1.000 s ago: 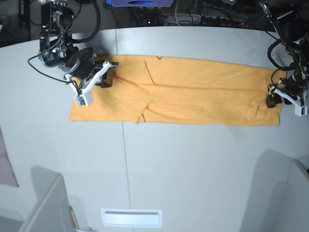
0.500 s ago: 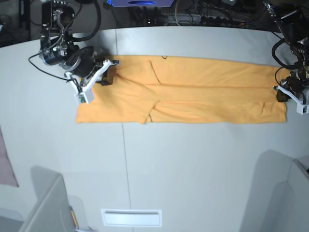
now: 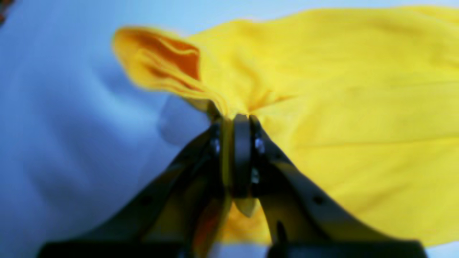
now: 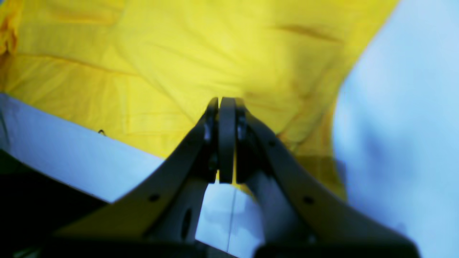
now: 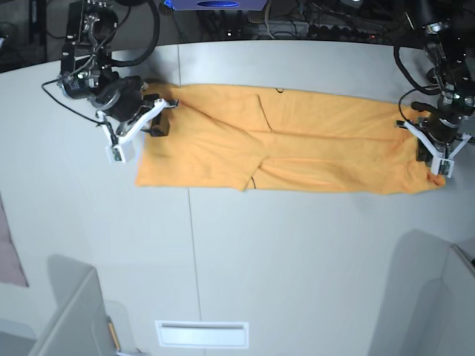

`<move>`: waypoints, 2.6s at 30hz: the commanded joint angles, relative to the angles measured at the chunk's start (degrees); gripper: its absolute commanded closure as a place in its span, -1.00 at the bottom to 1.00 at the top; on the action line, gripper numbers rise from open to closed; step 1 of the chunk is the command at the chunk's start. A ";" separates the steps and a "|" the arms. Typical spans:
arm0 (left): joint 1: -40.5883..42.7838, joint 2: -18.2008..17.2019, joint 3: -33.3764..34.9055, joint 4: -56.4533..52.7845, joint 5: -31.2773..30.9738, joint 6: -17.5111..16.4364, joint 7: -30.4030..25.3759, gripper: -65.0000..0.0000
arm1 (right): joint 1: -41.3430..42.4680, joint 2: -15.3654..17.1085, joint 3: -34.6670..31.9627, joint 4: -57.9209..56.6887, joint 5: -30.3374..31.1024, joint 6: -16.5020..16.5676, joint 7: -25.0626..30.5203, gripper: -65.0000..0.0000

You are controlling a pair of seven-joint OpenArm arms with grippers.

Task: Fold the T-shirt properly
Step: 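Carry the strip end held by the left gripper toward the right gripper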

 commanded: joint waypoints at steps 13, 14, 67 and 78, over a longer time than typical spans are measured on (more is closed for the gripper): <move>-2.23 11.55 14.87 15.26 10.18 0.99 10.49 1.00 | 0.43 0.40 0.24 1.06 0.62 0.10 0.82 1.00; -2.23 12.69 15.92 15.35 11.14 0.99 10.49 1.00 | 0.35 0.40 0.33 1.06 0.62 0.10 0.82 1.00; -2.66 20.51 30.25 15.00 17.30 1.08 13.30 1.00 | 0.08 0.13 0.33 0.97 0.62 0.10 0.82 1.00; -2.58 20.51 30.34 15.00 16.94 0.99 13.30 1.00 | 0.08 0.05 0.33 0.97 0.62 0.10 0.82 1.00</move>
